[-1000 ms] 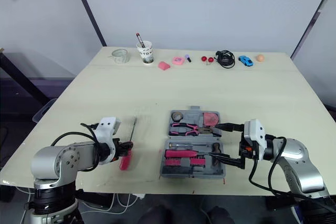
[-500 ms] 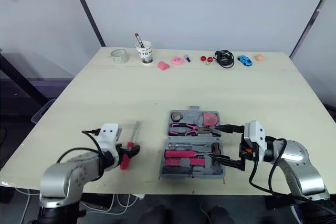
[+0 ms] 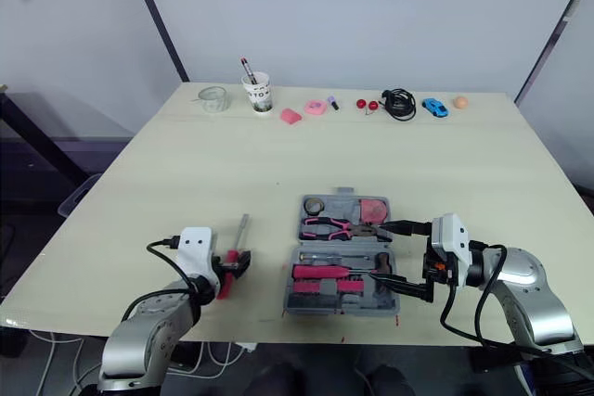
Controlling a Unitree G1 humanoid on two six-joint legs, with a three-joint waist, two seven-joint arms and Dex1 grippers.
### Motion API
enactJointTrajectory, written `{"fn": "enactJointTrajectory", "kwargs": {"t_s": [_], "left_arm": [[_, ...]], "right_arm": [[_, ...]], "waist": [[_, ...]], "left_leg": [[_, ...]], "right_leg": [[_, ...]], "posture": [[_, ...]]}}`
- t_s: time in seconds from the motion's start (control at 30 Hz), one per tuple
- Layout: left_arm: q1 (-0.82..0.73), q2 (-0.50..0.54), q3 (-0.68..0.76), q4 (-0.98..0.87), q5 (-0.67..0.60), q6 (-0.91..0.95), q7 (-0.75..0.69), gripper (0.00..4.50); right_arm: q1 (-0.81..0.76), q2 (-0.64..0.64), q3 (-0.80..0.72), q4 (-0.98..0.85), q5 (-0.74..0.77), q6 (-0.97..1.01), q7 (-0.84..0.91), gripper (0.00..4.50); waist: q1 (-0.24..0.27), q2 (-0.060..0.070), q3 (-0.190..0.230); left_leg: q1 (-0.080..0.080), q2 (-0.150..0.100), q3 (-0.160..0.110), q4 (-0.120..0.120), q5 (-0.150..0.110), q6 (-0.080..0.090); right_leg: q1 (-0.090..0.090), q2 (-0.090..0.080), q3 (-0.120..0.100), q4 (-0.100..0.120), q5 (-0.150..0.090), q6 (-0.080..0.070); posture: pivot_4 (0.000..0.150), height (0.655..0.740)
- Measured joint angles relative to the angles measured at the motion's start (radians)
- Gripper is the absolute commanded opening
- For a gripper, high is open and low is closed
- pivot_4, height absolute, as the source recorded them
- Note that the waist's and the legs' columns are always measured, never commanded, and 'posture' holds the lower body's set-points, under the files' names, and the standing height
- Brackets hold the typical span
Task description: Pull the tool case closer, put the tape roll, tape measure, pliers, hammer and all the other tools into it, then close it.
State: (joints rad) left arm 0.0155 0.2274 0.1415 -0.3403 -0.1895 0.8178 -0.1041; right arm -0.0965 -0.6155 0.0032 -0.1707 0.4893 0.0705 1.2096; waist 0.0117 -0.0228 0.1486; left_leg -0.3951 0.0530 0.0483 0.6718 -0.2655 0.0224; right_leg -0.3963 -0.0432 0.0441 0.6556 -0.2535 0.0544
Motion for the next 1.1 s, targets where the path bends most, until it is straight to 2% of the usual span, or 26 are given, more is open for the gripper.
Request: {"fn": "enactJointTrajectory", "kwargs": {"t_s": [0.1,0.27,0.33,0.67,1.0,1.1], "left_arm": [[0.003,-0.002,-0.001,0.004,0.009,-0.011,0.001,3.60],[0.021,0.002,-0.004,0.004,0.021,-0.028,-0.001,1.16],[0.025,0.003,-0.005,0.003,0.027,-0.031,-0.003,0.57],[0.032,0.016,-0.013,-0.001,0.033,-0.040,-0.012,0.60],[0.034,0.198,-0.044,-0.029,0.037,-0.051,-0.164,0.60],[-0.005,0.354,-0.064,-0.055,0.019,-0.050,-0.296,0.60]], "right_arm": [[0.000,0.000,0.000,0.000,0.000,-0.001,0.002,4.50],[0.000,0.000,0.000,0.002,-0.002,-0.007,0.004,4.50],[0.000,0.000,0.000,0.003,-0.002,-0.007,0.005,4.50],[0.000,0.000,0.000,0.020,-0.001,-0.009,0.011,4.50],[-0.004,-0.003,-0.001,0.019,0.025,0.010,0.037,4.50],[0.002,-0.008,-0.004,0.017,0.026,0.011,0.037,4.50]], "waist": [[0.000,0.000,0.000],[0.000,0.000,0.000],[0.000,0.000,0.000],[-0.001,0.001,0.000],[-0.001,0.000,0.000],[0.001,0.000,0.000]], "left_leg": [[0.000,0.000,0.000,0.000,0.000,0.000],[0.000,0.000,0.000,0.000,0.000,0.000],[0.000,0.000,0.000,0.000,0.000,0.000],[0.000,0.000,0.000,0.000,0.000,0.000],[0.000,0.001,0.000,-0.001,0.000,0.000],[-0.001,0.001,0.000,-0.001,0.000,0.000]], "right_leg": [[0.000,0.000,0.000,0.000,0.000,0.000],[0.000,0.000,0.000,0.000,0.000,0.000],[0.000,0.000,0.000,0.000,0.000,0.000],[0.000,0.000,0.000,0.000,0.000,0.000],[0.000,0.000,-0.001,0.000,0.000,0.000],[0.000,0.000,-0.002,-0.001,0.000,-0.001]], "posture": [[0.150,0.7400],[0.150,0.7400],[0.150,0.7400],[0.150,0.7400],[0.150,0.7400],[0.150,0.7400]]}}
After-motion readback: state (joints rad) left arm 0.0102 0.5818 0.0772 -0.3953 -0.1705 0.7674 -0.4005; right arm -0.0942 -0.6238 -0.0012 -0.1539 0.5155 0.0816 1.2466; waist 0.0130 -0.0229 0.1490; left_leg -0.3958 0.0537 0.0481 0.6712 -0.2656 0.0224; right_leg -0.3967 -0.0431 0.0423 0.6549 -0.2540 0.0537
